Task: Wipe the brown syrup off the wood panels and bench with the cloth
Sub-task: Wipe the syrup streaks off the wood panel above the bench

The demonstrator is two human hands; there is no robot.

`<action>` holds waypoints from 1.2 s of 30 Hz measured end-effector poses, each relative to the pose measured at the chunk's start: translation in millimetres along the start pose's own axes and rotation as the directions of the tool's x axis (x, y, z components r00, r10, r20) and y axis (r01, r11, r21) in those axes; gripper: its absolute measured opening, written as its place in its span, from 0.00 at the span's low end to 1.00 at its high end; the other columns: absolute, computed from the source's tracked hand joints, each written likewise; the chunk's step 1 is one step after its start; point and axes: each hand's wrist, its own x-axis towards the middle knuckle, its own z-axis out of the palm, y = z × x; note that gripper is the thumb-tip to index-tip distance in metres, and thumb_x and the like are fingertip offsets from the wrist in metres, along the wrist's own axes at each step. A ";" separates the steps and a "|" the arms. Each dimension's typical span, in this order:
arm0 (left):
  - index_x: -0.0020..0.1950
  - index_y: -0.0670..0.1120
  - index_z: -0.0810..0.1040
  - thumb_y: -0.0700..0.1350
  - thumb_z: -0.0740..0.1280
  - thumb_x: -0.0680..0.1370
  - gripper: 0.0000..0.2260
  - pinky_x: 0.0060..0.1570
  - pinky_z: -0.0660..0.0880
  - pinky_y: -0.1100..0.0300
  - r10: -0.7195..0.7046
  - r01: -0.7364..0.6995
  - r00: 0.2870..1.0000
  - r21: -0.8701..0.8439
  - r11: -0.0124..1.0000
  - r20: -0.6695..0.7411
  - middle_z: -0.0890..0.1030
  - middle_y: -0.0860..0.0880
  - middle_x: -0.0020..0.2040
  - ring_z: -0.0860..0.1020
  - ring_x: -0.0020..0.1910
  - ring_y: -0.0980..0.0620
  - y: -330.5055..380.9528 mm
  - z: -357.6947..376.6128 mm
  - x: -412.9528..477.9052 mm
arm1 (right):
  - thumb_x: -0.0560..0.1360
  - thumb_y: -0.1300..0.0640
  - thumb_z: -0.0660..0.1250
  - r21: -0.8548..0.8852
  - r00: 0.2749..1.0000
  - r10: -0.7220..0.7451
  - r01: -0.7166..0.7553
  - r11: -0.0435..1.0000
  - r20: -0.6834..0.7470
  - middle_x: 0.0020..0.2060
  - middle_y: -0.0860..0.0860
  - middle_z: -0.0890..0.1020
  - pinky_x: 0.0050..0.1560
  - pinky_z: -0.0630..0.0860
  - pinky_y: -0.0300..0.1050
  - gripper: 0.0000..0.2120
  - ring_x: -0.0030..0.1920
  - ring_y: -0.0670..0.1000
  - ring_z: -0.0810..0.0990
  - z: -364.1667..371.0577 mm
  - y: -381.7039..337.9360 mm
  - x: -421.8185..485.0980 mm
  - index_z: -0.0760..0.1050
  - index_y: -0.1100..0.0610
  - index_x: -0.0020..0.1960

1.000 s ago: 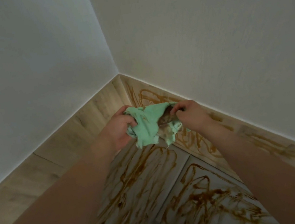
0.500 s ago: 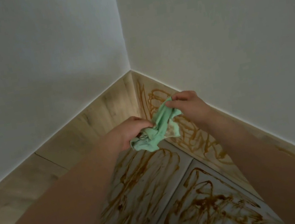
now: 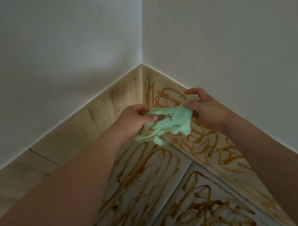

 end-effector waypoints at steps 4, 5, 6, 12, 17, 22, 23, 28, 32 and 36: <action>0.43 0.44 0.77 0.52 0.72 0.71 0.12 0.42 0.69 0.50 0.041 -0.040 0.998 -0.028 0.999 0.048 0.77 0.46 0.39 0.75 0.38 0.47 9.5 -15.6 5.0 | 0.81 0.66 0.64 -0.078 0.992 0.008 0.001 0.997 0.125 0.44 0.52 0.82 0.46 0.74 0.43 0.13 0.41 0.48 0.78 2.6 -10.3 3.5 0.79 0.60 0.64; 0.41 0.45 0.76 0.51 0.68 0.73 0.09 0.41 0.70 0.50 0.025 -0.021 0.998 -0.087 0.996 0.052 0.77 0.45 0.38 0.75 0.37 0.46 12.6 -18.3 6.8 | 0.81 0.67 0.65 -0.186 0.987 -0.008 0.038 0.982 0.158 0.40 0.48 0.83 0.45 0.74 0.39 0.12 0.39 0.44 0.78 3.7 -16.9 1.9 0.80 0.59 0.62; 0.39 0.46 0.75 0.48 0.65 0.76 0.08 0.42 0.71 0.50 0.003 0.006 0.998 -0.163 0.987 0.056 0.78 0.45 0.37 0.76 0.36 0.46 16.3 -20.6 7.9 | 0.80 0.65 0.66 -0.333 0.984 -0.032 0.091 0.939 0.177 0.35 0.44 0.82 0.42 0.73 0.35 0.10 0.35 0.40 0.78 4.2 -23.4 0.8 0.82 0.57 0.58; 0.44 0.44 0.78 0.45 0.59 0.81 0.11 0.49 0.77 0.51 -0.067 0.164 0.980 -0.559 0.813 0.189 0.84 0.44 0.43 0.84 0.43 0.46 14.7 -35.9 15.5 | 0.83 0.59 0.62 -0.245 0.984 -0.007 0.051 0.968 0.178 0.38 0.49 0.81 0.50 0.79 0.47 0.08 0.41 0.47 0.81 14.0 -38.8 12.5 0.79 0.58 0.51; 0.56 0.41 0.86 0.59 0.65 0.77 0.23 0.60 0.78 0.45 0.010 0.166 0.981 -0.857 0.488 0.195 0.84 0.39 0.55 0.82 0.55 0.39 -4.4 -32.0 25.3 | 0.85 0.62 0.58 0.054 0.980 -0.011 0.001 0.999 0.198 0.39 0.52 0.77 0.38 0.77 0.46 0.09 0.38 0.50 0.76 29.6 -51.7 33.4 0.77 0.56 0.54; 0.68 0.40 0.81 0.55 0.71 0.77 0.25 0.65 0.77 0.42 -0.078 0.331 0.943 -0.879 0.344 0.324 0.80 0.37 0.66 0.81 0.63 0.36 -45.9 32.0 47.1 | 0.80 0.56 0.71 -0.517 0.995 0.079 -0.096 0.851 -0.055 0.42 0.54 0.85 0.46 0.85 0.53 0.07 0.39 0.55 0.86 25.4 -28.6 81.4 0.76 0.55 0.56; 0.68 0.40 0.80 0.51 0.71 0.78 0.23 0.64 0.77 0.42 -0.100 0.328 0.944 -0.883 0.334 0.313 0.80 0.36 0.66 0.81 0.63 0.36 -49.6 38.5 54.2 | 0.79 0.54 0.72 -0.681 0.997 0.024 -0.068 0.729 -0.075 0.40 0.53 0.86 0.48 0.85 0.54 0.07 0.40 0.55 0.86 21.1 -23.5 89.5 0.77 0.54 0.53; 0.68 0.42 0.79 0.54 0.63 0.83 0.20 0.63 0.76 0.44 -0.145 0.235 0.967 -0.952 0.197 0.209 0.84 0.39 0.62 0.83 0.60 0.39 -59.6 38.4 104.9 | 0.80 0.45 0.67 -0.919 0.966 -0.258 0.100 0.383 -0.002 0.37 0.48 0.83 0.42 0.77 0.47 0.10 0.40 0.50 0.82 11.8 -22.5 119.0 0.76 0.49 0.44; 0.65 0.44 0.81 0.61 0.60 0.83 0.24 0.58 0.78 0.48 -0.215 0.092 0.975 -0.987 0.131 0.063 0.86 0.41 0.57 0.84 0.58 0.41 -72.7 25.0 156.0 | 0.85 0.42 0.55 -0.986 0.948 -0.297 0.145 0.086 0.114 0.30 0.50 0.76 0.35 0.75 0.50 0.20 0.31 0.52 0.76 17.6 -26.0 148.9 0.67 0.52 0.39; 0.43 0.49 0.85 0.63 0.57 0.82 0.25 0.36 0.72 0.57 -0.197 -0.029 0.978 -0.979 0.200 -0.070 0.80 0.44 0.34 0.78 0.35 0.46 -69.8 29.9 206.8 | 0.85 0.45 0.55 -0.968 0.920 -0.303 0.242 -0.061 0.249 0.28 0.48 0.74 0.32 0.73 0.47 0.17 0.29 0.49 0.74 14.8 -32.3 171.1 0.68 0.52 0.41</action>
